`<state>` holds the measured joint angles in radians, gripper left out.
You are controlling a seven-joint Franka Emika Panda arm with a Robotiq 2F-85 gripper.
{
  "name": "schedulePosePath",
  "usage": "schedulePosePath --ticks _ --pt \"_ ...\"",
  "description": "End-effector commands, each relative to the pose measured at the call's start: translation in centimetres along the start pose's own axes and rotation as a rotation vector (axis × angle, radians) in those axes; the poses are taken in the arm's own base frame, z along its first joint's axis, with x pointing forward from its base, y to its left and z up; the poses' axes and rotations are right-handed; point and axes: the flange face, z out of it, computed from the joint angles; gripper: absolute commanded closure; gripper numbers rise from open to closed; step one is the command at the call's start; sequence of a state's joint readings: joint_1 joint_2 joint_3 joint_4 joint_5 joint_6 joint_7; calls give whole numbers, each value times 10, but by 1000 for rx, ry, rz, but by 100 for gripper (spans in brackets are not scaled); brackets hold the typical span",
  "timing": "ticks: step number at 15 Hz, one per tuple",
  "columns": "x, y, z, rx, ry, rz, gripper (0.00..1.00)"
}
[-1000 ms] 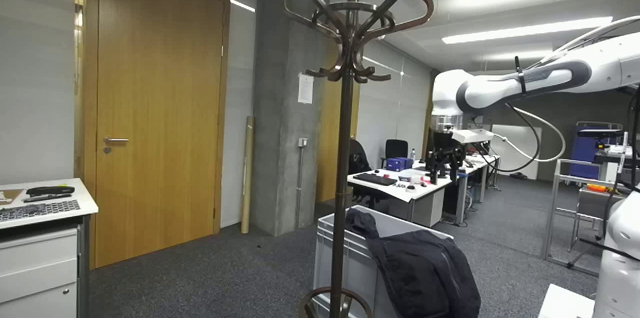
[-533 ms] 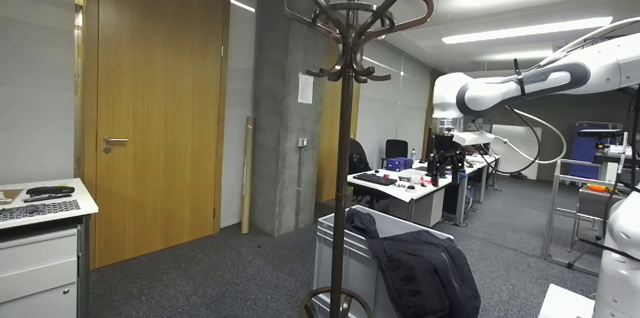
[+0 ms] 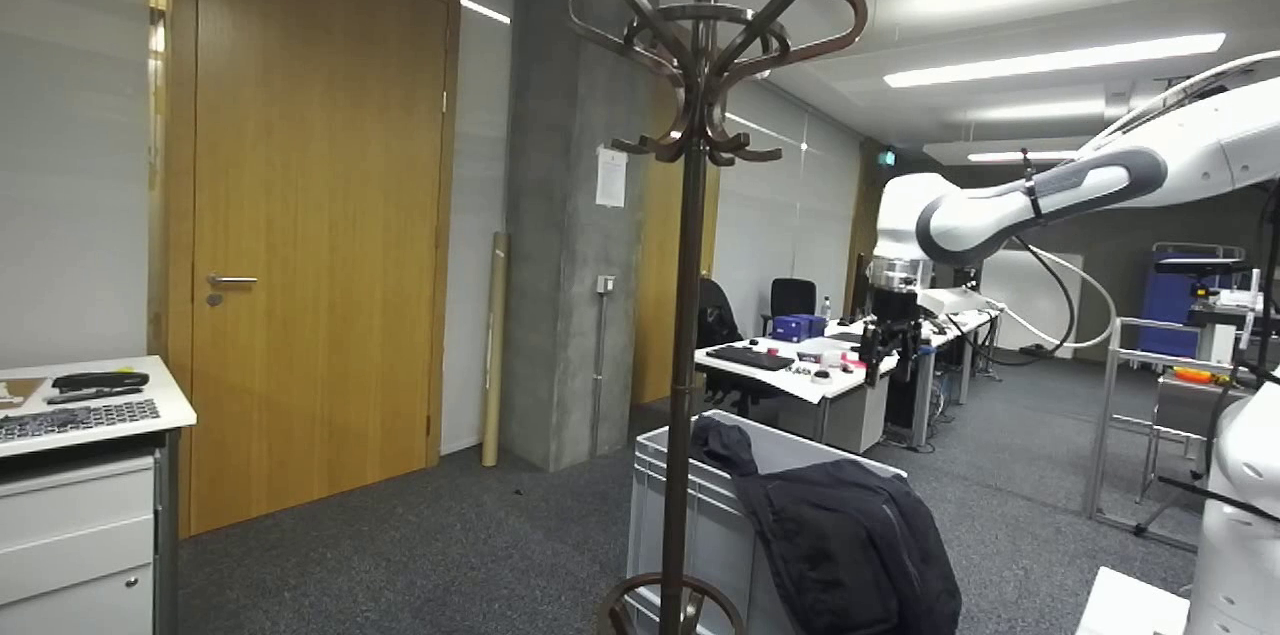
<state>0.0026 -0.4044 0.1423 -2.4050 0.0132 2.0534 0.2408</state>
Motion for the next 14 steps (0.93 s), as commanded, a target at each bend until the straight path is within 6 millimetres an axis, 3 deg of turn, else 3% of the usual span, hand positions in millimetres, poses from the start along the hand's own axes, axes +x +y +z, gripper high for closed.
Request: schedulePosePath --ticks 1,7,11,12,13,14 --pt "-7 39 33 50 38 -60 0" --pt "-23 109 85 13 -10 -27 0" --pt "-30 161 93 -69 -29 40 0" --pt "-29 169 89 -66 -26 58 0" --pt "-28 156 93 -50 -55 49 0" --pt "-29 163 93 -53 -56 64 0"
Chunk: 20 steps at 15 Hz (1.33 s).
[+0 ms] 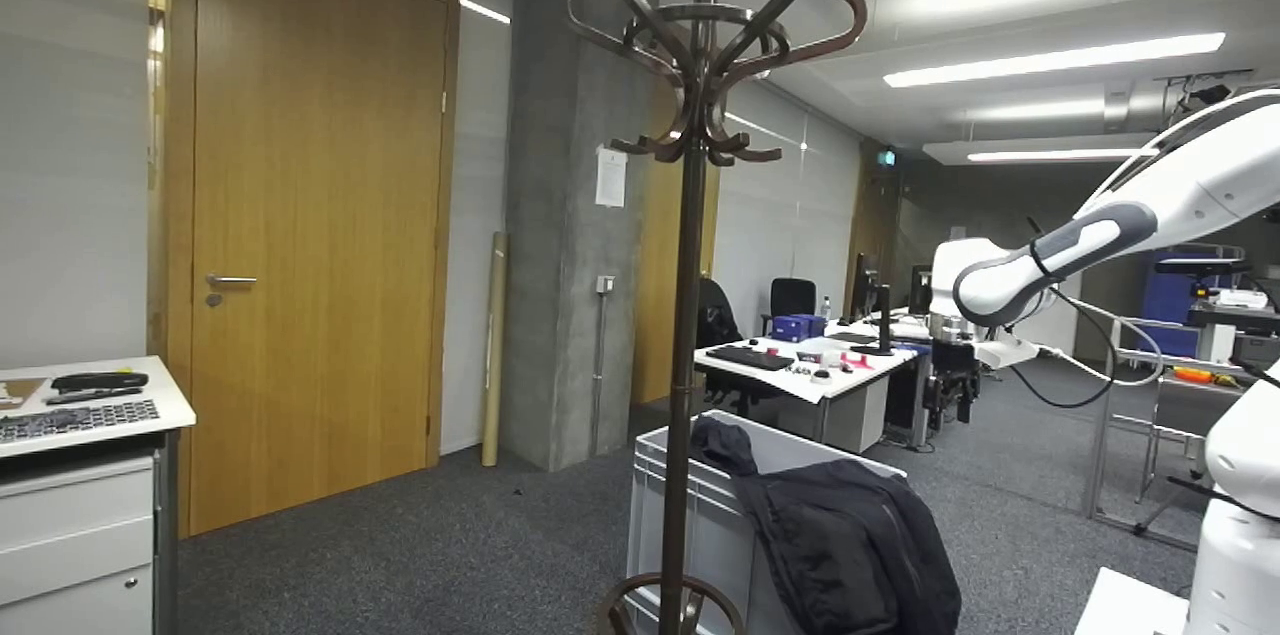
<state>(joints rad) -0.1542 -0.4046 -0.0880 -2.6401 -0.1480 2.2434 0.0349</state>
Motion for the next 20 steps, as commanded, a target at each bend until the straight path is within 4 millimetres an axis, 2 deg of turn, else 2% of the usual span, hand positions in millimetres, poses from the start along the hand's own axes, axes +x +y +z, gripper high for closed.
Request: schedulePosePath --ticks 1,3,6,9,12,20 --pt "0 3 0 0 -1 7 0" --pt "0 3 0 0 -1 7 0" --pt "1 -6 -5 -15 100 -22 0" --pt "8 -3 4 -30 190 -49 0" --pt "14 2 28 -33 237 -63 0" --pt "43 13 117 -19 178 -68 0"
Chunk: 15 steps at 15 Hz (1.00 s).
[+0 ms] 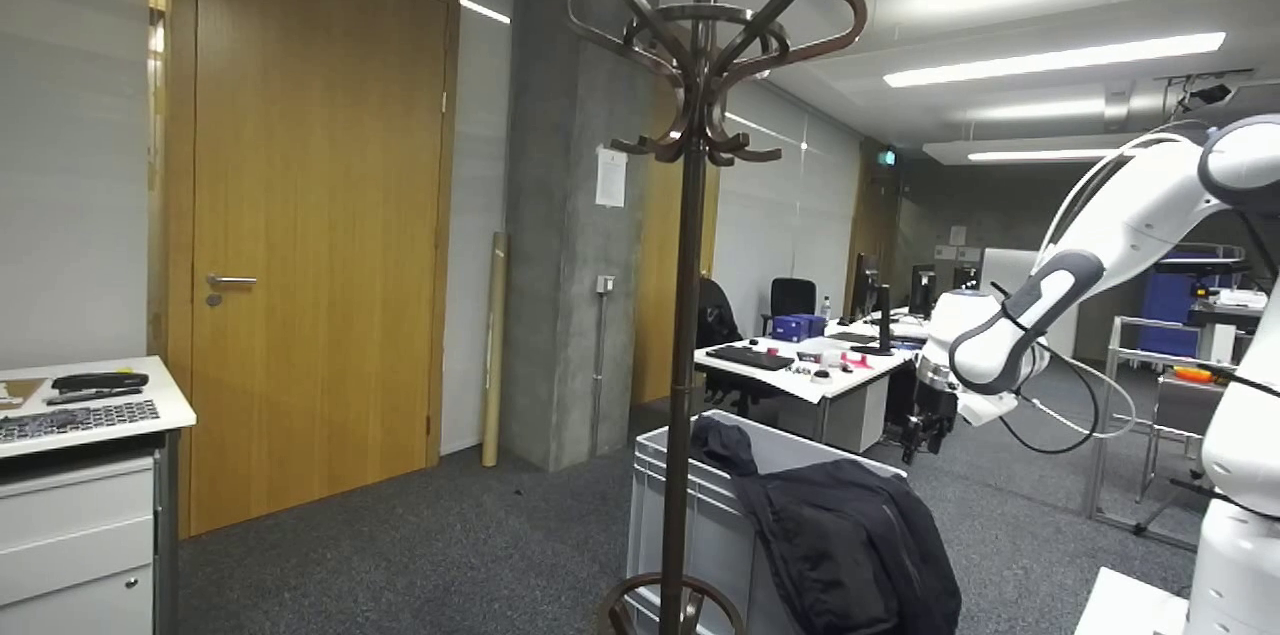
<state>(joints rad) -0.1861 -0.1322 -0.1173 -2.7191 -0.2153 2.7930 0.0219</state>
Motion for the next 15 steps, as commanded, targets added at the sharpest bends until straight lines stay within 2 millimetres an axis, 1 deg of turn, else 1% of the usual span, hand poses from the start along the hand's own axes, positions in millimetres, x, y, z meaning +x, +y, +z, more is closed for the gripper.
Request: schedulePosePath --ticks 1,3,4,5,7,8,9,10,11,13,15 --pt "14 6 39 -7 -34 -34 0" --pt "18 4 59 -4 -100 -53 0" --pt "6 0 43 0 -74 -15 0" --pt "7 0 51 0 -88 -17 0" --pt "7 -1 53 1 -94 -18 0" --pt "7 -1 53 1 -92 -18 0" --pt "5 -4 45 11 -59 -26 0" --pt "6 -6 42 6 -28 -17 0" --pt "7 -9 42 9 -6 -29 0" --pt "11 -11 46 13 51 -36 0" --pt "12 -15 55 26 73 -31 0"
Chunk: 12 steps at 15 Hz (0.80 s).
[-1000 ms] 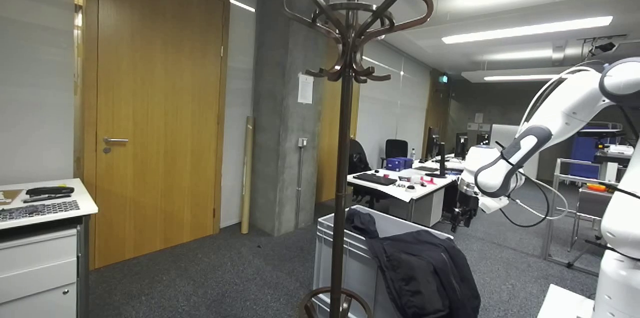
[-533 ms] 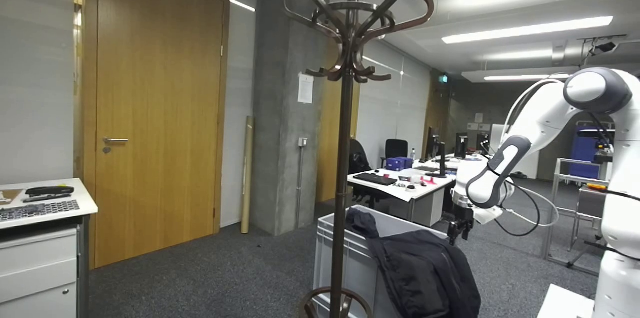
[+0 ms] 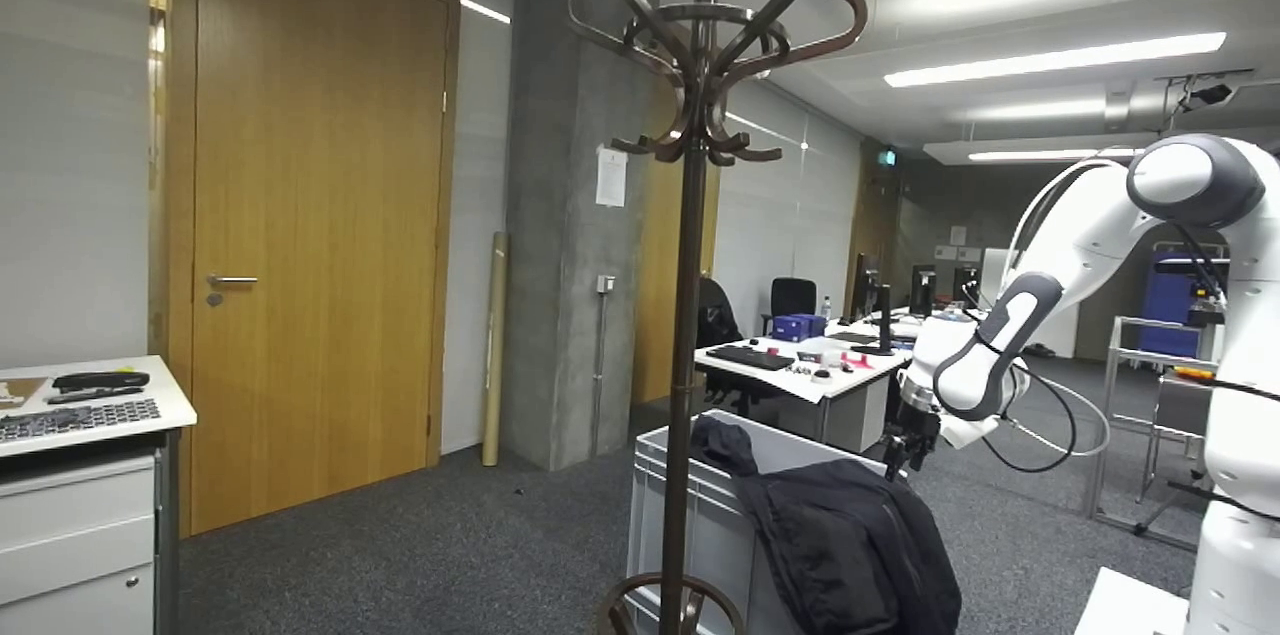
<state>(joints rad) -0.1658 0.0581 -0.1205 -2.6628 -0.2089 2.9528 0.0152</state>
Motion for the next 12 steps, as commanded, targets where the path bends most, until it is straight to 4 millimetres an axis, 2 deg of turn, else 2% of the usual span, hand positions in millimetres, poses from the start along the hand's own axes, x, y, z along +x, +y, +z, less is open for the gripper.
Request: schedulePosePath --ticks 1,7,12 --pt "-2 -5 13 13 59 -1 0" --pt "-1 -10 48 20 54 3 0" --pt "8 1 79 5 11 19 0"
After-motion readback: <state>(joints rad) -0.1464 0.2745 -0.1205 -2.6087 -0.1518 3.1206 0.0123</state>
